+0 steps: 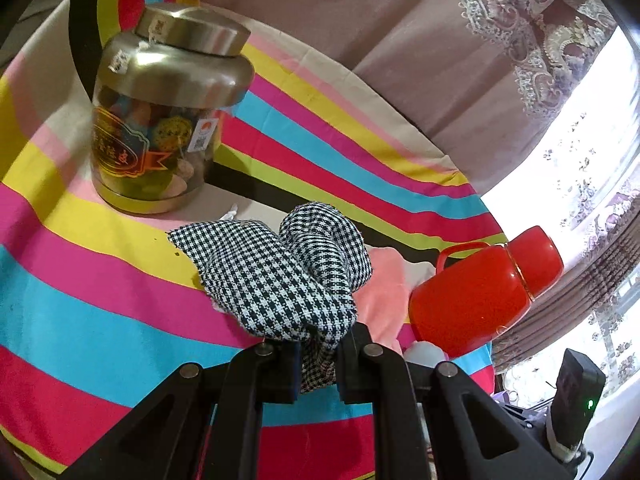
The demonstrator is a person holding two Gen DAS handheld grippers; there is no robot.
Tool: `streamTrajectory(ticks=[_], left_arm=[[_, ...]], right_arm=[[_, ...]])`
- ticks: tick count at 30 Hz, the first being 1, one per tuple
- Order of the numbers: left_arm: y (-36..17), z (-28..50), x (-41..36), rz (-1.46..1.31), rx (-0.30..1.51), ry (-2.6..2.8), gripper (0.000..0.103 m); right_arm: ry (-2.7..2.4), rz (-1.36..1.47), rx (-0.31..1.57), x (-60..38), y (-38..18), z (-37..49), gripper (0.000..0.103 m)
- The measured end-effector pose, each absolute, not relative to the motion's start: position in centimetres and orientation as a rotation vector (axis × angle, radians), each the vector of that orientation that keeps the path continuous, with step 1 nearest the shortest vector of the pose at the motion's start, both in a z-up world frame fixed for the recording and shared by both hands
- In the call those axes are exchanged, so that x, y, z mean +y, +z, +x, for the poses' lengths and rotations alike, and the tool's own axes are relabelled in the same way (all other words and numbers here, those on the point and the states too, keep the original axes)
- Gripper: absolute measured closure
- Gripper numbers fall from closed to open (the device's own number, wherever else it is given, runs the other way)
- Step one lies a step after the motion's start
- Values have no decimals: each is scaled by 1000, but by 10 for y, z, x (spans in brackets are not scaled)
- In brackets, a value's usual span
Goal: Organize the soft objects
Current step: 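Lift and carry the houndstooth cloth and blue plush toy over the white box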
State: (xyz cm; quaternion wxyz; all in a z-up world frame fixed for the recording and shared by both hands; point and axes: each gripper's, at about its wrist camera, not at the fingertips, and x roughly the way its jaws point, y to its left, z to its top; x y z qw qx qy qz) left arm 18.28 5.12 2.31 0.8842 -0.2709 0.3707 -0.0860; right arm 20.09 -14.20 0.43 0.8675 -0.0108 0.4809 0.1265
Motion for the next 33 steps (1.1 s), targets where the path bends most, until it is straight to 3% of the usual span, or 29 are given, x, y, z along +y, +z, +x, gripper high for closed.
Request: streamTrajectory(ticks=[18, 33], left_arm=[[57, 145, 17, -490, 703, -272, 90], [87, 125, -95, -378, 723, -528, 90]], right_arm=[[166, 118, 914, -214, 43, 142, 86], [-214, 241, 884, -383, 64, 44, 86]])
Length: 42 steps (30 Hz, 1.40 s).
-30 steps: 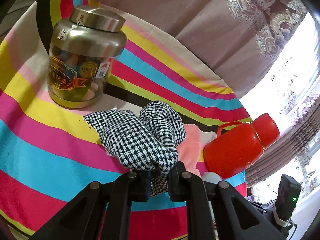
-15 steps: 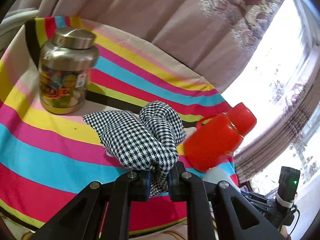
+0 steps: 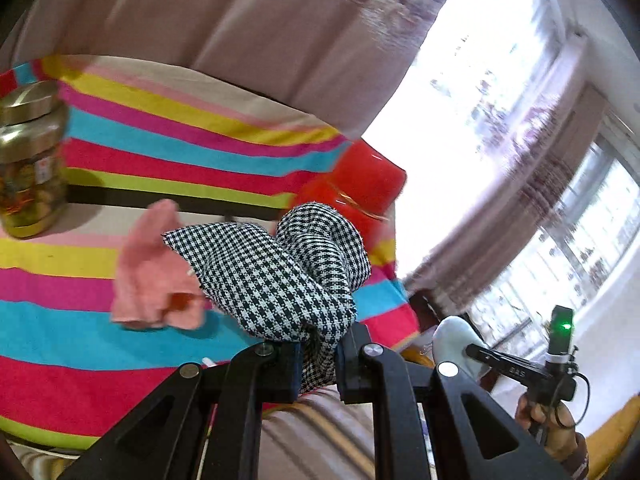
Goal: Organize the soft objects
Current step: 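Lift and carry the houndstooth cloth and blue plush toy over the white box, then open the right tool to drop the blue toy while the left releases the houndstooth cloth into the box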
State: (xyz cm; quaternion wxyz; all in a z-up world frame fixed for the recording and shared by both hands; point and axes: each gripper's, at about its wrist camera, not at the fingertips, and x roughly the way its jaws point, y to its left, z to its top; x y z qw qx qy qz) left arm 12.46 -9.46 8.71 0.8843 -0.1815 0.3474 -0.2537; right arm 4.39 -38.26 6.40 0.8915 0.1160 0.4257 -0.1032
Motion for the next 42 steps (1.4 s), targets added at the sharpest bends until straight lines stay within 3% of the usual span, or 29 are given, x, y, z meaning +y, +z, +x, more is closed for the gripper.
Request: streamTrajectory(ticks=[9, 15, 17, 19, 25, 31, 33, 34, 35, 37, 42], left_arm=[[93, 117, -156, -308, 758, -658, 90], [97, 113, -192, -265, 780, -732, 90], [99, 110, -204, -248, 788, -762, 90], [100, 107, -221, -231, 801, -796, 90], [95, 96, -274, -189, 875, -933, 90], [90, 79, -332, -132, 945, -1057, 90], [89, 73, -350, -110, 966, -1102, 83], [88, 71, -358, -101, 978, -1123, 71], [86, 69, -367, -80, 992, -1128, 52], [84, 69, -376, -47, 998, -1106, 38], [78, 75, -364, -61, 1013, -1078, 38]], right_arm=[[-394, 295, 987, -445, 34, -7, 86], [-473, 312, 1060, -474, 19, -28, 80], [-510, 309, 1068, -483, 16, -33, 70], [-549, 303, 1059, -489, 17, -37, 46], [-566, 367, 945, -502, 33, -50, 38], [-631, 381, 873, -516, 43, -60, 36], [-640, 393, 863, -520, 43, -62, 35], [-642, 400, 860, -522, 43, -64, 35], [-643, 404, 859, -524, 42, -65, 35], [-638, 412, 862, -526, 40, -66, 35], [-618, 426, 861, -525, 36, -66, 35]])
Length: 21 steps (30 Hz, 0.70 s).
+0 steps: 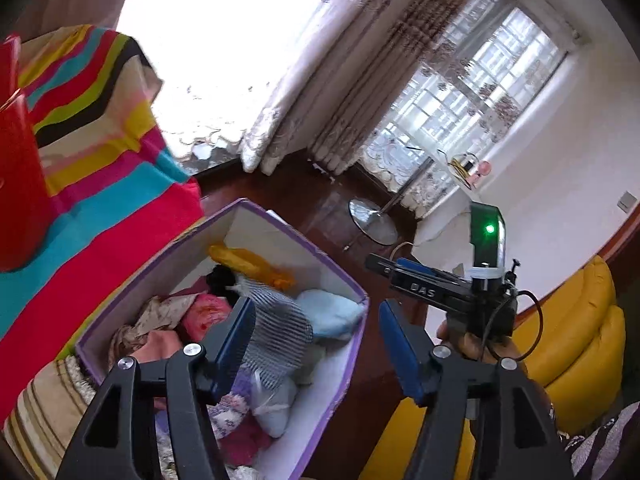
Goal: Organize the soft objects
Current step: 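Open the right tool to drop the blue toy while the left releases the houndstooth cloth into the box, then move both open tools back over the pink sock and black hair tie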
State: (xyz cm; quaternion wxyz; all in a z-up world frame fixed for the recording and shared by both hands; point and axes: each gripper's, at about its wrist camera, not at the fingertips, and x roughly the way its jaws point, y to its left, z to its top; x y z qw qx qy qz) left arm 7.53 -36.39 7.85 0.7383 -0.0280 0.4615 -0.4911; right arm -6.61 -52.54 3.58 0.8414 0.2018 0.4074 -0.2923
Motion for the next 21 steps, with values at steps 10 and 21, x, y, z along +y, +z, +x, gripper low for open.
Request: streamTrajectory(ticks=[10, 21], left_arm=[[79, 96, -305, -121, 971, -943, 38], [72, 126, -200, -259, 908, -715, 38]], right_arm=[[-457, 394, 897, -484, 29, -34, 35], [-277, 318, 951, -407, 25, 8, 35]])
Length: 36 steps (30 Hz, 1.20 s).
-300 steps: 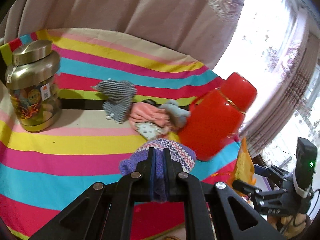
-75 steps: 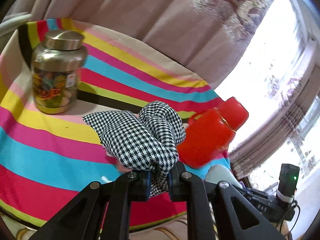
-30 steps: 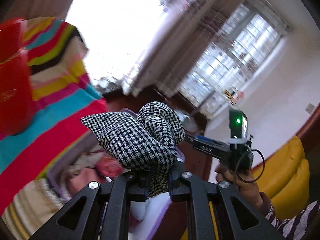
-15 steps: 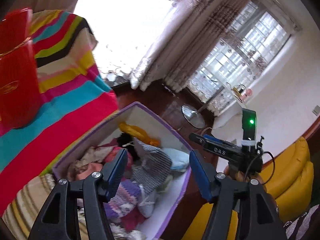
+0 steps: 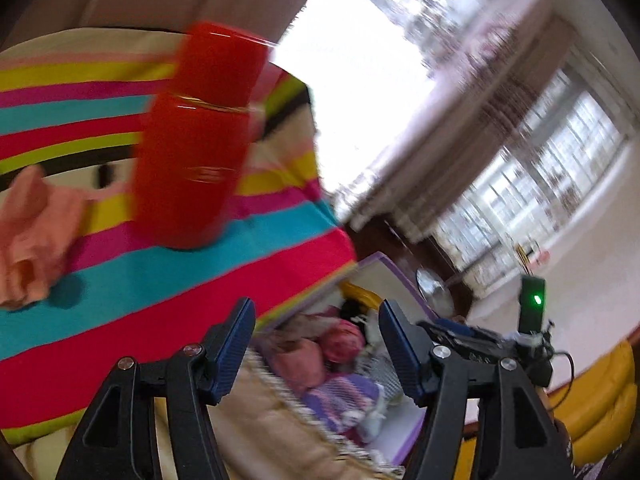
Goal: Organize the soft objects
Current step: 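Move both open tools back over the pink sock and black hair tie, then grasp the pink fuzzy sock with the left tool while the right grasps the black hair tie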
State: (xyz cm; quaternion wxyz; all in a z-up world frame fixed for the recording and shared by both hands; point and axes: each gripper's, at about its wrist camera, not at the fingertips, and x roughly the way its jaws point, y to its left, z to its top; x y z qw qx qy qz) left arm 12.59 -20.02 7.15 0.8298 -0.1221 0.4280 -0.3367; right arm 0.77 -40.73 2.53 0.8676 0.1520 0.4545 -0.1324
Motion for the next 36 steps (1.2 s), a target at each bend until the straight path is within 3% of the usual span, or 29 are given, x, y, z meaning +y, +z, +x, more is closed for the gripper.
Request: streamTrajectory(ticks=[6, 10, 12, 20, 25, 33, 34, 36], left_arm=[[65, 150, -126, -326, 876, -512, 38], [55, 167, -75, -377, 866, -336, 20], [46, 176, -54, -384, 879, -255, 18], [1, 217, -46, -272, 1044, -214, 14], [-22, 248, -56, -191, 1130, -216, 14], [-40, 281, -75, -11, 1108, -188, 14], [-40, 282, -76, 16, 1097, -188, 18], [-38, 283, -80, 70, 1070, -176, 37]], right_arm=[[-185, 263, 978, -366, 25, 30, 35], [-127, 235, 989, -341, 25, 48, 35], [-95, 219, 993, -326, 25, 59, 35], [60, 135, 982, -257, 37, 95, 35], [168, 72, 949, -211, 52, 120, 35], [221, -40, 909, -150, 60, 163, 35], [222, -54, 902, -143, 61, 170, 35], [216, -71, 899, -133, 60, 182, 35]])
